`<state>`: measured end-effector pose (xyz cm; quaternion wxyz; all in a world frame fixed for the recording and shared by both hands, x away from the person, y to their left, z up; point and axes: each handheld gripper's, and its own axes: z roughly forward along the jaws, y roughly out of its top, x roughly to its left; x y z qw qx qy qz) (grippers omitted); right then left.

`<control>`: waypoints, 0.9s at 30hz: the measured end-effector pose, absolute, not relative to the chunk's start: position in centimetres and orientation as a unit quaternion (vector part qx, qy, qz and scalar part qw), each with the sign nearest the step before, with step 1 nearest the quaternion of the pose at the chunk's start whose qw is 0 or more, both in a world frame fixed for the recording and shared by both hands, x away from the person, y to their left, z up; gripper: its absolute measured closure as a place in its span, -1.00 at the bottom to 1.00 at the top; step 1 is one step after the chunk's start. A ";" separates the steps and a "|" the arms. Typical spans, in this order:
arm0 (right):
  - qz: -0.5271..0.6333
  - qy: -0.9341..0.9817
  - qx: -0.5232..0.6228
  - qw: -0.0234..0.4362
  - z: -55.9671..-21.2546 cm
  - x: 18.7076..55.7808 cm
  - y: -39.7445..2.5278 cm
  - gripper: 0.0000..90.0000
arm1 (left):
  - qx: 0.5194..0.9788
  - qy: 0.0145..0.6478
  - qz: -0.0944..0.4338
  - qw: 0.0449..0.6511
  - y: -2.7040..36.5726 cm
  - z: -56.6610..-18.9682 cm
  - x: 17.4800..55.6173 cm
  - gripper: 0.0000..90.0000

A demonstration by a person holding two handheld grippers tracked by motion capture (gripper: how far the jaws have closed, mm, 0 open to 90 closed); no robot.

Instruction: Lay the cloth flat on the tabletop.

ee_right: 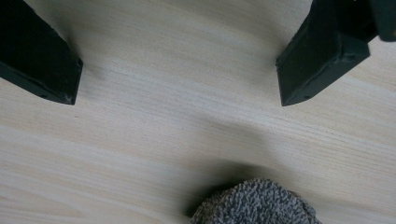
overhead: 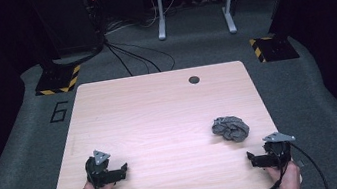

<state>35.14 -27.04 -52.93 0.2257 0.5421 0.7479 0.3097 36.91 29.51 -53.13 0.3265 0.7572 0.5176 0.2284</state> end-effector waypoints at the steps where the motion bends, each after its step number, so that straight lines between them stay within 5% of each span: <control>1: 0.310 0.747 0.543 0.226 -52.9 35.1 -27.0 -1.00 | 0.757 0.518 0.228 0.326 29.5 -53.1 36.9 -0.91; 27: 0.305 0.750 0.545 0.219 -52.8 35.3 -27.0 -1.00 | 0.757 0.519 0.227 0.326 29.5 -53.1 37.0 -0.91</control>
